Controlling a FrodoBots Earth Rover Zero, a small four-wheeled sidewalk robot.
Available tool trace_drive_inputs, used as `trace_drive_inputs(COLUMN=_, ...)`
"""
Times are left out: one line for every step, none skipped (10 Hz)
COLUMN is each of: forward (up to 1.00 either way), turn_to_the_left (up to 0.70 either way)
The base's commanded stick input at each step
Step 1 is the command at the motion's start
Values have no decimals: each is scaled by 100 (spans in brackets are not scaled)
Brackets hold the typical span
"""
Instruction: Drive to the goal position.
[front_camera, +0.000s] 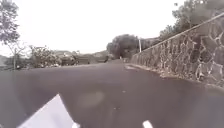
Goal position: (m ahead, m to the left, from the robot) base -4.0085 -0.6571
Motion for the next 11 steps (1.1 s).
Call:
trace_drive_inputs(forward=50, turn_to_the_left=-7)
trace_drive_inputs(forward=50, turn_to_the_left=-25)
trace_drive_inputs(forward=50, turn_to_the_left=-44)
trace_drive_inputs(forward=50, turn_to_the_left=-50)
trace_drive_inputs(forward=50, turn_to_the_left=-50)
trace_drive_inputs(forward=50, turn_to_the_left=-50)
trace_drive_inputs(forward=50, turn_to_the_left=-23)
trace_drive_inputs(forward=50, turn_to_the_left=-10)
trace_drive_inputs(forward=50, turn_to_the_left=0)
trace_drive_inputs(forward=50, turn_to_the_left=0)
trace_drive_inputs(forward=50, turn_to_the_left=0)
